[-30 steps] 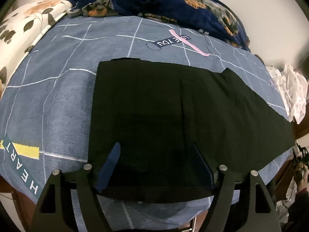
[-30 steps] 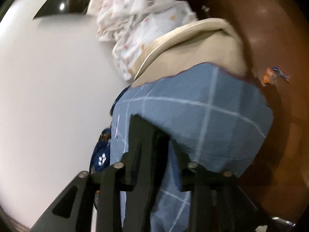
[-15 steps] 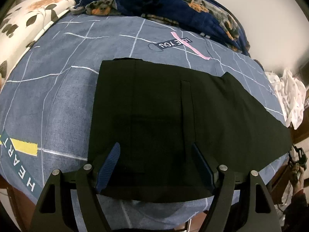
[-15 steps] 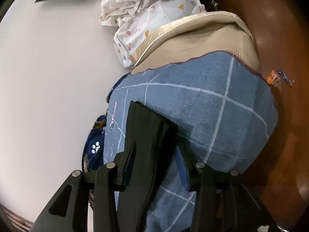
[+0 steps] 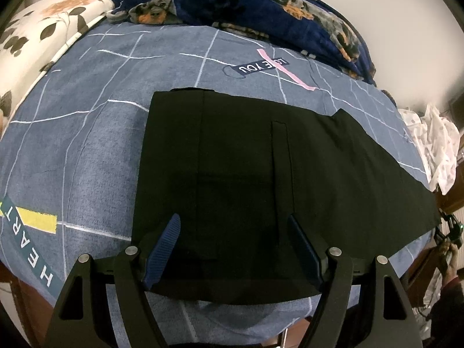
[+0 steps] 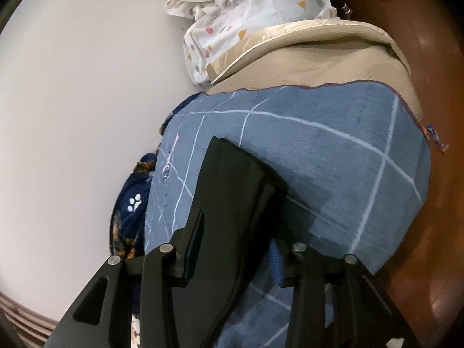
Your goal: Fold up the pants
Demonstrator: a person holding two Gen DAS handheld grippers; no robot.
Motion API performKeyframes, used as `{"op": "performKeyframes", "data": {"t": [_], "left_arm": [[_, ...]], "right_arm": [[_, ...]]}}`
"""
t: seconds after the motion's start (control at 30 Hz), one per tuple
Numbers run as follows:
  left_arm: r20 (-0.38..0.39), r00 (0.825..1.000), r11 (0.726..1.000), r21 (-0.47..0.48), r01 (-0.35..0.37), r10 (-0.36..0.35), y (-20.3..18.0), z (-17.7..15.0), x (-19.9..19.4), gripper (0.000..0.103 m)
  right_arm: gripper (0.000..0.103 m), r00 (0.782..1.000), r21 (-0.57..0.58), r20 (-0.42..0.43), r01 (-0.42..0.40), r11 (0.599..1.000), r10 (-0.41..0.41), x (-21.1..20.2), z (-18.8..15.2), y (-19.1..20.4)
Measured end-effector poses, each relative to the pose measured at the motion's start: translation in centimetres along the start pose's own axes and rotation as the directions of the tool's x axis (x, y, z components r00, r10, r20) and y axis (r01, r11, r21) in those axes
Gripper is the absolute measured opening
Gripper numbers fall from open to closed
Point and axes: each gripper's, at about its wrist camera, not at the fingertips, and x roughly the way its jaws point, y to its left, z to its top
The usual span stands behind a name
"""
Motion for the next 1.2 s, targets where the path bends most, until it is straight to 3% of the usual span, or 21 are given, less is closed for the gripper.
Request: {"op": "performKeyframes", "data": {"t": [0.07, 0.13, 0.3, 0.4, 0.57, 0.8, 1.0, 1.2], "left_arm": [[-0.001, 1.0, 1.0, -0.002, -0.001, 0.001, -0.1, 0.0, -0.1, 0.076], [0.004, 1.0, 1.0, -0.007, 0.002, -0.002, 0.0, 0.1, -0.1, 0.076], [0.008, 1.0, 1.0, -0.019, 0.013, -0.013, -0.1, 0.1, -0.4, 0.076], [0.015, 0.999, 0.999, -0.018, 0.031, -0.031, -0.3, 0.2, -0.7, 0.076], [0.026, 0.999, 0.999, 0.008, 0.039, -0.04, -1.5, 0.3, -1.1, 0.076], [0.034, 0.999, 0.992, 0.129, 0.016, -0.021, -4.2, -0.4, -1.4, 0.076], [0.024, 0.999, 0.988, 0.152, 0.031, -0.035, -4.8, -0.7, -1.5, 0.076], [0.0, 0.999, 0.991, 0.129, 0.042, -0.042, -4.7, -0.9, -0.9, 0.076]], "right_arm": [[0.037, 1.0, -0.001, -0.009, 0.013, 1.0, -0.013, 0.2, 0.2, 0.3], [0.013, 0.998, -0.027, -0.033, 0.061, 0.998, -0.062, 0.7, 0.4, 0.9], [0.012, 0.997, -0.088, 0.004, 0.082, 0.993, -0.082, -0.1, -0.2, 2.5], [0.012, 0.999, -0.164, 0.034, 0.028, 0.986, -0.023, -1.3, -1.2, 5.2], [0.012, 1.0, -0.299, 0.004, -0.02, 0.954, 0.023, -1.6, -4.0, 10.6], [0.012, 0.99, -0.412, -0.133, -0.106, 0.905, 0.055, 1.0, -11.2, 15.6], [0.012, 0.963, -0.512, -0.271, -0.135, 0.848, -0.011, 4.6, -18.2, 17.5], [0.013, 0.928, -0.579, -0.362, -0.147, 0.802, -0.091, 7.1, -22.7, 17.2]]}}
